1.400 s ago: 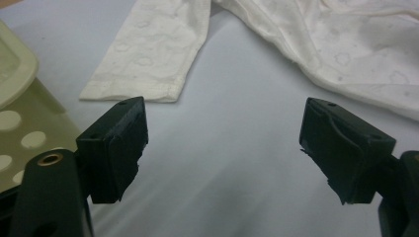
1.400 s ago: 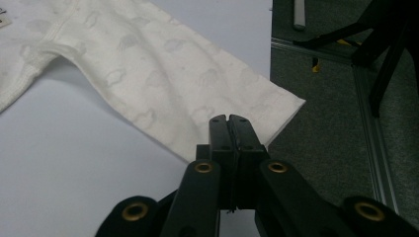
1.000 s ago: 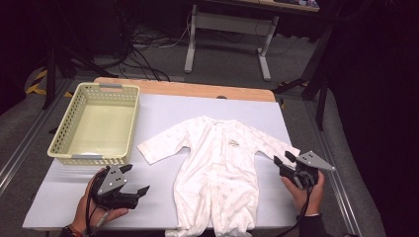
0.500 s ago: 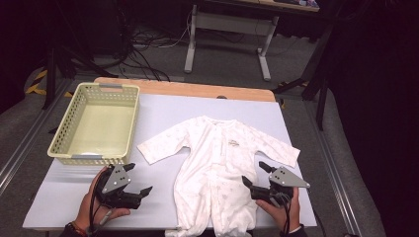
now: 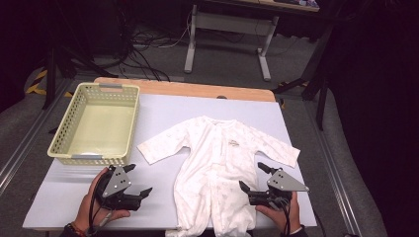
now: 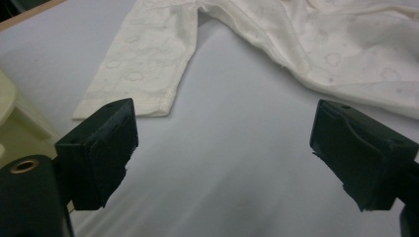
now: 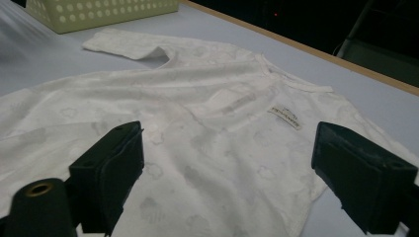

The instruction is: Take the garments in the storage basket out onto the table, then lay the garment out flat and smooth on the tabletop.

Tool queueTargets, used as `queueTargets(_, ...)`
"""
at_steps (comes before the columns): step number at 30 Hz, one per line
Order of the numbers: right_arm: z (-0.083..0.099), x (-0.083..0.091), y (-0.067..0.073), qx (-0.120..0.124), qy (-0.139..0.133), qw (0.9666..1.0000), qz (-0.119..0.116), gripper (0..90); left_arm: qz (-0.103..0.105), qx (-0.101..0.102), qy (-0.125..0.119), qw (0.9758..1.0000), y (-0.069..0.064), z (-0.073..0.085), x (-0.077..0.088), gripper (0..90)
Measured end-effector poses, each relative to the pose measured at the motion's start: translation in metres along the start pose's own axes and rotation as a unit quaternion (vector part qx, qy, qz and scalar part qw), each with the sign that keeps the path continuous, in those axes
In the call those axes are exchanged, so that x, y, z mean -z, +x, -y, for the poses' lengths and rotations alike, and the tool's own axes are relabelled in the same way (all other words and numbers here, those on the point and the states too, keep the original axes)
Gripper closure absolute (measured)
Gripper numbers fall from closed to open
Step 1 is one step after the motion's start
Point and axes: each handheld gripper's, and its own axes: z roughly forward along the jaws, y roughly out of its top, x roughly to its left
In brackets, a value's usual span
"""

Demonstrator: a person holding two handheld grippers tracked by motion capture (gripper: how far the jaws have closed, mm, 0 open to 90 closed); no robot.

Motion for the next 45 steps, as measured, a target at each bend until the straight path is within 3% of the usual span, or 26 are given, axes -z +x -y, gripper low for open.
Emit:
queueTargets(3,0.0,0.0,0.001,0.0,0.001,1.0,-0.001,17.2,-0.01,-0.011,0.005,0.9999,-0.003,-0.001,-0.001,16.0)
queueTargets(7,0.0,-0.002,0.0,-0.004,-0.002,1.0,-0.003,16.7,-0.006,-0.015,0.016,0.9997,-0.005,-0.001,-0.001,23.1)
queueTargets(11,0.0,-0.007,-0.002,-0.005,0.003,1.0,-0.008,16.9,-0.024,-0.025,0.032,0.9989,-0.007,-0.004,-0.009,28.1)
queueTargets(13,0.0,-0.008,-0.001,-0.004,0.004,0.9999,-0.01,16.9,-0.046,-0.032,0.051,0.9971,-0.008,-0.009,-0.02,30.2)
queueTargets(15,0.0,-0.01,0.0,-0.004,0.007,0.9999,-0.015,16.9,-0.047,-0.02,0.056,0.9971,-0.009,-0.015,-0.03,33.5)
queueTargets(18,-0.001,-0.012,0.004,0.004,0.012,0.9998,-0.017,16.9,-0.069,-0.024,0.071,0.9948,-0.009,-0.022,-0.046,40.4)
queueTargets(20,-0.002,-0.011,0.005,0.009,0.01,0.9998,-0.017,16.9,-0.079,-0.021,0.096,0.9919,-0.007,-0.025,-0.062,46.8)
queueTargets(24,-0.002,-0.011,0.007,0.013,0.008,0.9997,-0.02,16.9,-0.106,0.009,0.104,0.9888,0.004,-0.03,-0.075,58.4)
queueTargets(27,-0.001,-0.011,0.007,0.013,0.013,0.9996,-0.021,16.9,-0.102,0.03,0.105,0.9888,0.011,-0.031,-0.08,64.1)
queueTargets(31,-0.002,-0.011,0.005,0.011,0.011,0.9997,-0.018,16.9,-0.101,0.022,0.11,0.9886,0.013,-0.034,-0.085,82.3)
queueTargets(33,-0.001,-0.012,0.004,0.01,0.016,0.9997,-0.016,16.9,-0.099,0.024,0.108,0.9888,0.014,-0.034,-0.085,88.9)
queueTargets(36,0.0,-0.011,0.004,0.009,0.019,0.9997,-0.013,17.1,-0.107,0.022,0.097,0.9893,0.015,-0.036,-0.08,89.8)
queueTargets(40,0.0,-0.007,0.002,0.007,0.014,0.9999,-0.005,17.4,-0.121,0.015,0.054,0.991,0.013,-0.044,-0.065,89.9)
queueTargets(42,0.001,-0.006,0.001,0.006,0.011,0.9999,-0.003,17.5,-0.129,0.017,0.022,0.9913,0.013,-0.05,-0.054,89.9)
queueTargets(45,0.002,-0.004,0.001,0.006,0.013,0.9999,0.001,17.4,-0.132,0.021,-0.002,0.9911,0.014,-0.054,-0.046,90.0)
